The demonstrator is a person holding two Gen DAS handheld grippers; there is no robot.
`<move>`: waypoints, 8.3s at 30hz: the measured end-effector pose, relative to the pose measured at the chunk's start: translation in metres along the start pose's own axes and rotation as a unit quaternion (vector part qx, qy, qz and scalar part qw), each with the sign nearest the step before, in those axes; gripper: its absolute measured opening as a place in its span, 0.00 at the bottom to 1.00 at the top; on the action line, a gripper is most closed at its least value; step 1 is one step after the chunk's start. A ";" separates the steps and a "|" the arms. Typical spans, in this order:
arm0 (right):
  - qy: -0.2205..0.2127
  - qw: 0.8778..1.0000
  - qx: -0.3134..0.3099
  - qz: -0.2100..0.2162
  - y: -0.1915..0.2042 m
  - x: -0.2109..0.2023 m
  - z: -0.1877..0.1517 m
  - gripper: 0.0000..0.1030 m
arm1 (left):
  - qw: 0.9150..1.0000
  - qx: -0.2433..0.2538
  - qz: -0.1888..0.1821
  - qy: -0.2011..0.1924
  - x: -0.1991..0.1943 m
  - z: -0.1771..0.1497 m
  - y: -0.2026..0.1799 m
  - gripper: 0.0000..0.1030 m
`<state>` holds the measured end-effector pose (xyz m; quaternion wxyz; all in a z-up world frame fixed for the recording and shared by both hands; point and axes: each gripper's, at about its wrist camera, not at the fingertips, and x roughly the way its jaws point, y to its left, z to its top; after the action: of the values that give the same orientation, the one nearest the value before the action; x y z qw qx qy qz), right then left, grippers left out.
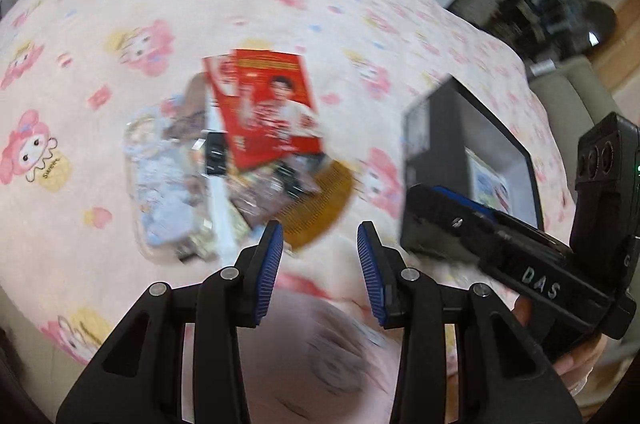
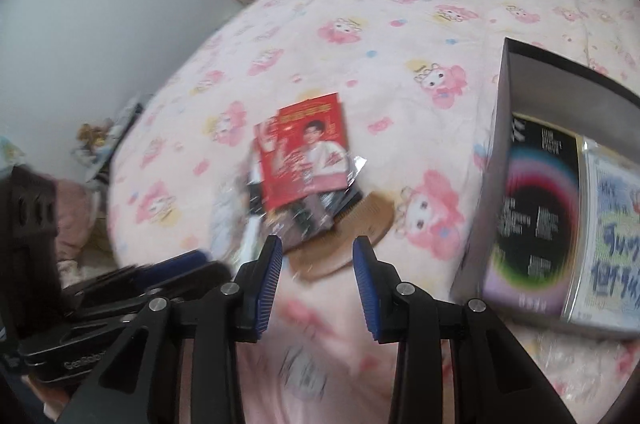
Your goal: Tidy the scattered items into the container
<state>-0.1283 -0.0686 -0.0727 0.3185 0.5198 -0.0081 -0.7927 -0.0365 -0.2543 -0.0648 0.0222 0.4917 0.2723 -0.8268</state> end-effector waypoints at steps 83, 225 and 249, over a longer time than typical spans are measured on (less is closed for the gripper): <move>-0.047 0.995 0.086 -0.028 -0.175 -0.078 -0.123 0.33 | 0.974 0.167 -0.149 0.045 0.105 -0.086 -0.174 0.35; -0.099 0.993 0.059 -0.024 -0.206 -0.150 -0.105 0.30 | 0.971 0.232 -0.055 -0.020 0.076 -0.047 -0.246 0.29; -0.024 0.999 0.020 0.019 -0.190 -0.111 -0.109 0.27 | 0.975 0.179 -0.121 0.040 0.100 -0.091 -0.214 0.21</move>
<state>-0.1034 0.1750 -0.0972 0.3233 0.5062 -0.0415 -0.7984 -0.0804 -0.0065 -0.0897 -0.1778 0.4833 0.1780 -0.8385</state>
